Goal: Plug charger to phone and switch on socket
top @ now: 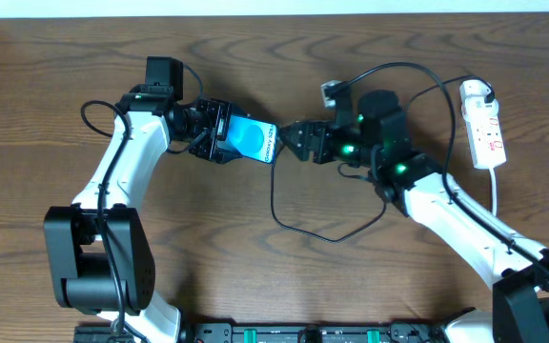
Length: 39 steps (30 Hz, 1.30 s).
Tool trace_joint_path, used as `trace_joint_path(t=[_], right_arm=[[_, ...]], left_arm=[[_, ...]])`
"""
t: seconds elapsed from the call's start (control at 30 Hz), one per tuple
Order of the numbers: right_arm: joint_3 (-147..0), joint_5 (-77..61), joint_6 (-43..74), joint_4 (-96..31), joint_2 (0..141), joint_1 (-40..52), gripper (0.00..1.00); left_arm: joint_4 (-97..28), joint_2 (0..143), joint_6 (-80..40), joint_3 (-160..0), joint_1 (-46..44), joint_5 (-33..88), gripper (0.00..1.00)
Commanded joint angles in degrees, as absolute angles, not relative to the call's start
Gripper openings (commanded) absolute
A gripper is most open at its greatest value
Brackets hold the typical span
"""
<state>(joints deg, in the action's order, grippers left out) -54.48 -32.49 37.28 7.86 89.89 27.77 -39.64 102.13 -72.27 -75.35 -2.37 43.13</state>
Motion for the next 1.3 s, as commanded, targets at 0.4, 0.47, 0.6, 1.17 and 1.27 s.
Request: trace_joint_path(t=[0.4, 0.47, 0.6, 1.17, 1.27], right_arm=[[-55.57, -28.49, 42.87, 16.12, 98.50, 33.43, 0.42], [-55.57, -27.97, 42.87, 16.16, 98.72, 33.50, 0.36], [-55.57, -27.90, 42.87, 16.51, 98.96, 33.65, 0.31], [-55.57, -27.31, 45.87, 18.72, 100.29, 34.57, 0.01], [-55.57, -27.35, 47.22, 19.07, 100.29, 33.85, 0.01]], left_arm=[[-39.79, 101.80, -73.19, -75.88, -4.86, 44.49, 0.57], [-39.79, 101.80, -73.19, -75.88, -4.86, 44.49, 0.57], [-39.79, 101.80, -73.19, -75.88, -4.86, 44.49, 0.57], [-39.99, 101.80, -73.19, -75.88, -4.86, 44.49, 0.57], [-39.99, 101.80, -73.19, -75.88, -4.84, 44.49, 0.57]])
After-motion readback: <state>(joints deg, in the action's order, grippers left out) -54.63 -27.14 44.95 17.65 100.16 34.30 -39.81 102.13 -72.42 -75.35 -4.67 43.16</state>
